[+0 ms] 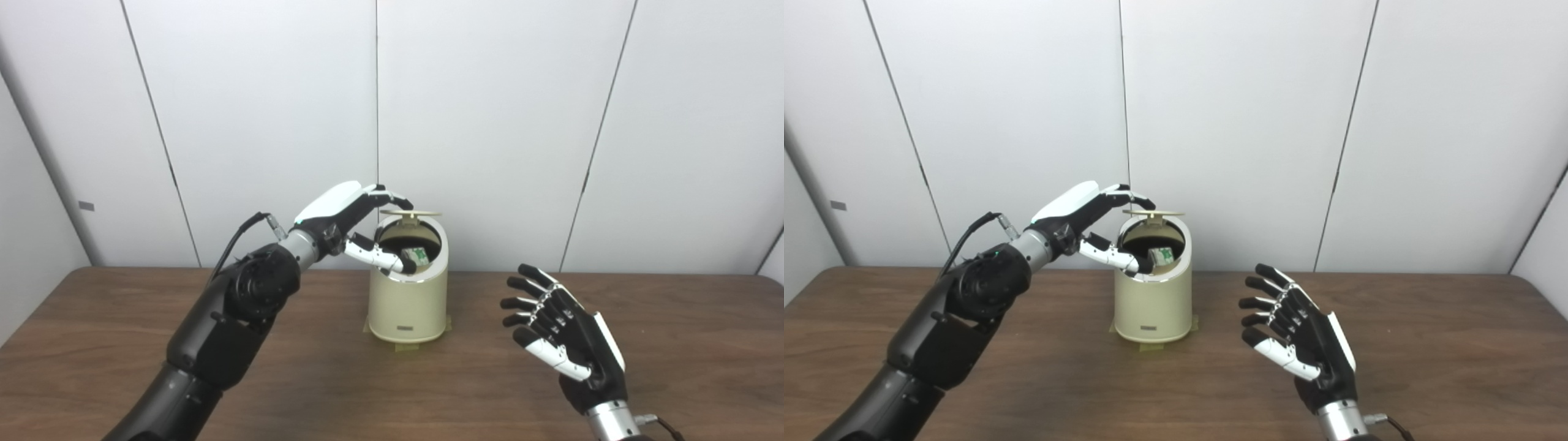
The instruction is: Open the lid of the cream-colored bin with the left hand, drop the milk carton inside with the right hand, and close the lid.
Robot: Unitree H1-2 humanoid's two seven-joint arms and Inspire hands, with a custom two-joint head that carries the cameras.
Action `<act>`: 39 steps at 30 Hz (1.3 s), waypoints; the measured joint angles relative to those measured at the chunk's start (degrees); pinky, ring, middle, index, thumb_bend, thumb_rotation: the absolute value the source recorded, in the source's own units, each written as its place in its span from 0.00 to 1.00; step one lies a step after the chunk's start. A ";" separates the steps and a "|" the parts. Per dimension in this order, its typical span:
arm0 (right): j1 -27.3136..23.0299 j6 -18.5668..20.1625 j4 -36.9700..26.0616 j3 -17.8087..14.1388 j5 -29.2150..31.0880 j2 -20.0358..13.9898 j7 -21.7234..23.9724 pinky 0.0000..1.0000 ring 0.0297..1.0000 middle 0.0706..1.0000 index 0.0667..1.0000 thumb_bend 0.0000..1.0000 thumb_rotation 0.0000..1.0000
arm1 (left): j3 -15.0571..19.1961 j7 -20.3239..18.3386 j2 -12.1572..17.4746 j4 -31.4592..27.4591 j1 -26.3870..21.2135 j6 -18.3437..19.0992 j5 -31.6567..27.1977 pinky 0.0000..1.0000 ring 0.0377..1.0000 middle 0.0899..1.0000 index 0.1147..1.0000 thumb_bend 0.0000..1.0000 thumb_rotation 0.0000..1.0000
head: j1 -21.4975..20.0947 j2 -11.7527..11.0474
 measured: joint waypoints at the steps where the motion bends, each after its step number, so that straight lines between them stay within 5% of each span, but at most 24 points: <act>1: 0.00 0.21 -0.02 0.00 0.00 0.01 -0.18 0.55 0.65 0.75 0.77 0.64 0.33 | -0.01 -0.29 0.00 -0.21 0.01 0.00 0.00 1.00 1.00 0.86 0.78 0.99 0.43 | -0.09 0.09; 9: -0.01 0.78 -0.71 0.34 -0.47 0.15 -0.96 0.51 0.62 0.74 0.77 0.65 0.34 | -0.53 -0.83 0.45 -1.79 0.34 -0.44 0.68 1.00 1.00 0.86 0.80 0.99 0.45 | -0.35 0.44; 16: -0.02 0.97 -0.73 0.35 -0.50 0.24 -1.79 0.51 0.61 0.73 0.76 0.67 0.37 | -4.95 0.07 3.61 -4.84 1.30 -6.43 8.83 1.00 1.00 0.82 0.81 1.00 0.45 | -0.53 0.79; 25: -0.02 2.06 -1.55 0.59 -0.61 1.07 -2.62 0.50 0.60 0.74 0.76 0.67 0.36 | -6.55 0.88 3.92 -5.82 3.77 -10.36 16.10 1.00 1.00 0.81 0.81 0.99 0.45 | -0.70 1.14; 39: -0.08 2.16 -2.20 0.52 -0.36 1.29 -3.11 0.50 0.60 0.74 0.77 0.67 0.37 | -10.19 -0.34 4.81 -6.82 3.65 -9.80 26.55 1.00 1.00 0.83 0.83 1.00 0.47 | -1.14 1.84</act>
